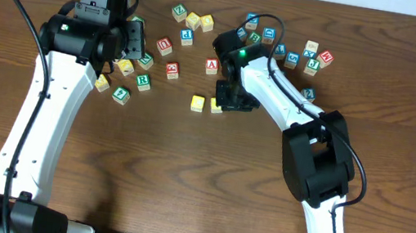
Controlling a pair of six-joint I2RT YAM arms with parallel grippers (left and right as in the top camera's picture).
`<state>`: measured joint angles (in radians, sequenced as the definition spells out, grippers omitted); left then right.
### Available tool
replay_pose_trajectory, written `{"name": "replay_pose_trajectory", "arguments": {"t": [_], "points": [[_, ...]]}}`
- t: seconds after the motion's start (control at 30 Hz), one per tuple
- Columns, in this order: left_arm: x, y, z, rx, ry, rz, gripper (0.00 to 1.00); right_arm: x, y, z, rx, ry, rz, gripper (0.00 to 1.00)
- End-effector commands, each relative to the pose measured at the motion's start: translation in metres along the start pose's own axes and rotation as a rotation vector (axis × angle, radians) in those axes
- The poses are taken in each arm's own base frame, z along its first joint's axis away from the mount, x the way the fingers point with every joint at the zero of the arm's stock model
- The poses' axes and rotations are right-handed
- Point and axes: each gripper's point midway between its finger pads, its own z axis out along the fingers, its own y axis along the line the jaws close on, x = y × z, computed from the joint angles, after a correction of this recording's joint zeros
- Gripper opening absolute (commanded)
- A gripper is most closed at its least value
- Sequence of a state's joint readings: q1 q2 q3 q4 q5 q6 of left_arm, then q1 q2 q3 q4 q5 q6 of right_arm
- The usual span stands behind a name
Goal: Spell out CORL
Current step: 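Open the right gripper and lift it off the O block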
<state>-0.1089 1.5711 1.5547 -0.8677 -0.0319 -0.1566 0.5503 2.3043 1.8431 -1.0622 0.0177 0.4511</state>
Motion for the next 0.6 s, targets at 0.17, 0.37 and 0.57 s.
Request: {"name": "replay_pose_trajectory", "arguments": {"t": [0.17, 0.37, 0.57], "points": [[0.0, 0.002, 0.003, -0.007, 0.007, -0.004, 0.59, -0.003, 0.012, -0.011, -0.035, -0.037, -0.025, 0.29], [0.0, 0.002, 0.003, -0.007, 0.007, -0.004, 0.59, 0.0, 0.017, -0.011, -0.057, -0.025, -0.031, 0.29], [0.0, 0.002, 0.003, -0.007, 0.007, -0.004, 0.59, 0.004, 0.02, -0.011, -0.056, -0.017, -0.011, 0.29]]}}
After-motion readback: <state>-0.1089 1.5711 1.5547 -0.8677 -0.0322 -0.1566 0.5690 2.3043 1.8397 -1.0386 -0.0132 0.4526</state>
